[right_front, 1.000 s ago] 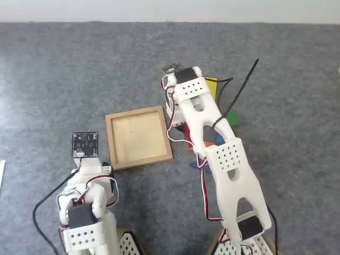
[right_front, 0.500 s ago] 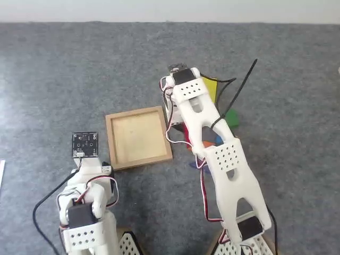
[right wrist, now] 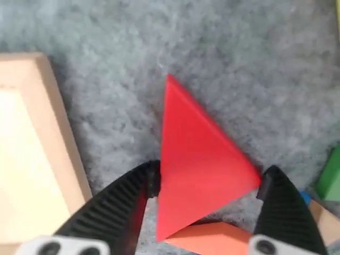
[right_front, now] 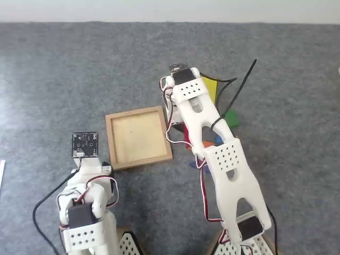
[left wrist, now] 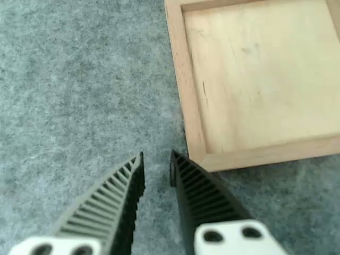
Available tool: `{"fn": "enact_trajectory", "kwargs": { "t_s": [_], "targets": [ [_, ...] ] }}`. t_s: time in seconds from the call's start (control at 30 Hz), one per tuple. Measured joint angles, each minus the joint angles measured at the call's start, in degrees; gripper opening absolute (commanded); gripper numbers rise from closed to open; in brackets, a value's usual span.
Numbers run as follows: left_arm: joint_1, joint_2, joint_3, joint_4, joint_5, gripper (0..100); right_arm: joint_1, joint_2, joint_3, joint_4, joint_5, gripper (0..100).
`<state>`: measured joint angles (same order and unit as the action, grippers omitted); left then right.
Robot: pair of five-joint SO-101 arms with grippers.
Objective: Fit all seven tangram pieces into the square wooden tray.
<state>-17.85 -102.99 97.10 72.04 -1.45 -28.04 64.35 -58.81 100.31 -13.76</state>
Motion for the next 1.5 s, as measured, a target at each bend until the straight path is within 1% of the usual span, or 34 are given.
{"fn": "enact_trajectory", "kwargs": {
  "t_s": [0.27,0.43,0.83,1.0,1.37,1.5],
  "targets": [
    [0.0,0.0,0.0,0.0,0.0,8,0.0,-1.76,0.88,0.09,-0.35,28.1],
    [0.0,0.0,0.0,0.0,0.0,8,0.0,-3.34,1.05,0.09,-2.46,28.1],
    [0.0,0.0,0.0,0.0,0.0,8,-1.23,-12.22,1.05,0.09,-2.81,28.4],
    [0.0,0.0,0.0,0.0,0.0,8,-1.58,-11.96,5.8,0.09,-4.48,28.4],
    [0.0,0.0,0.0,0.0,0.0,8,-0.35,-5.98,6.15,0.09,-4.84,28.4],
    [0.0,0.0,0.0,0.0,0.0,8,-0.18,-4.22,6.07,-1.41,-1.32,28.4]
  ]
}}
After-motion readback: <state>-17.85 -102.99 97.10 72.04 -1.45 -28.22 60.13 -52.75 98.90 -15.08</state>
